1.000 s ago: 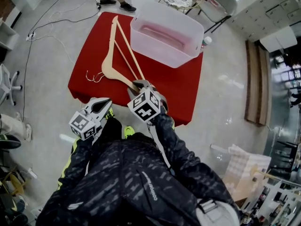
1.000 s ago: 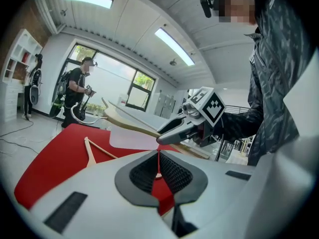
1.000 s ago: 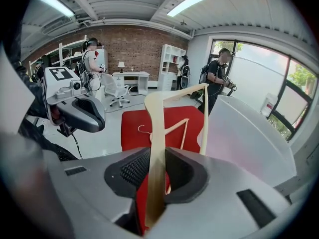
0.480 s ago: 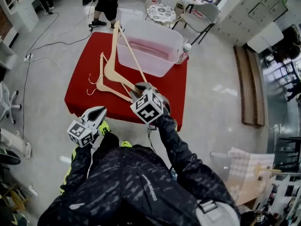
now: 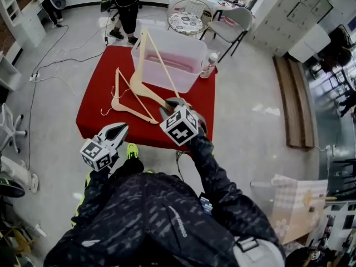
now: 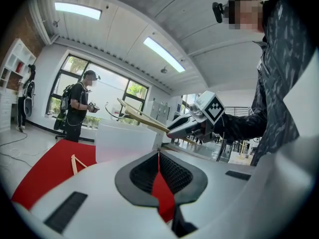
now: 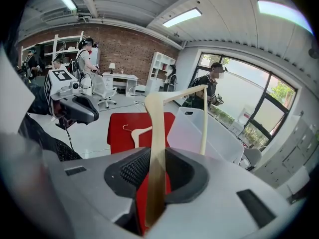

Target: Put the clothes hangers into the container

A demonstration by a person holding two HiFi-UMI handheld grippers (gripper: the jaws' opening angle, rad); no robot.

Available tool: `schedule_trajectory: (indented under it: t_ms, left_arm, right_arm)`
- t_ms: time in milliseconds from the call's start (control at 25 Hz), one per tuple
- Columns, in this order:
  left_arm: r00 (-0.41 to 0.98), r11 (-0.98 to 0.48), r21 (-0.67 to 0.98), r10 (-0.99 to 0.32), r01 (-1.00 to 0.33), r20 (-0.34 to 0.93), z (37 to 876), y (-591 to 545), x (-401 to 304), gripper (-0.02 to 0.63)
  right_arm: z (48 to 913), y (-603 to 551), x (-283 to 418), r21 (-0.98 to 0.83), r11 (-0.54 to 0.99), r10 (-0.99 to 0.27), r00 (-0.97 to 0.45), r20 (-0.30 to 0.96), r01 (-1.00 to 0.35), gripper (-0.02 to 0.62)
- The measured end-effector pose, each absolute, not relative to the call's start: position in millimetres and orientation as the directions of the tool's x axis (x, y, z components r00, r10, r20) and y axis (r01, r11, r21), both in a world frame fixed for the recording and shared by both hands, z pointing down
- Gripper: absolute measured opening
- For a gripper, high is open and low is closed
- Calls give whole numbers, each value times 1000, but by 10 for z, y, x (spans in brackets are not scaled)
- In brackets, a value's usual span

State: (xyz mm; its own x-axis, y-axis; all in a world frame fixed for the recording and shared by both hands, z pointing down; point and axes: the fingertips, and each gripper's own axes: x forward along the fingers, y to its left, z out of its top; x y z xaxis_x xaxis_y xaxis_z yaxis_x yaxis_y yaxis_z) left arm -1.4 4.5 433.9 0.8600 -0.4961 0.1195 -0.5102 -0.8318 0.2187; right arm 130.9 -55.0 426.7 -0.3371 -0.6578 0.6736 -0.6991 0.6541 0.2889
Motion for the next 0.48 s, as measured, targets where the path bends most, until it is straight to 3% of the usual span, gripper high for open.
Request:
schedule_trajectory:
  t_ms: [480]
  left_arm:
    - [902,-880,199,-422,-431,91,4030,-531,157,12]
  right_arm:
    - [4110,-1025,1606,361,582,-704,-229,672,-729,98]
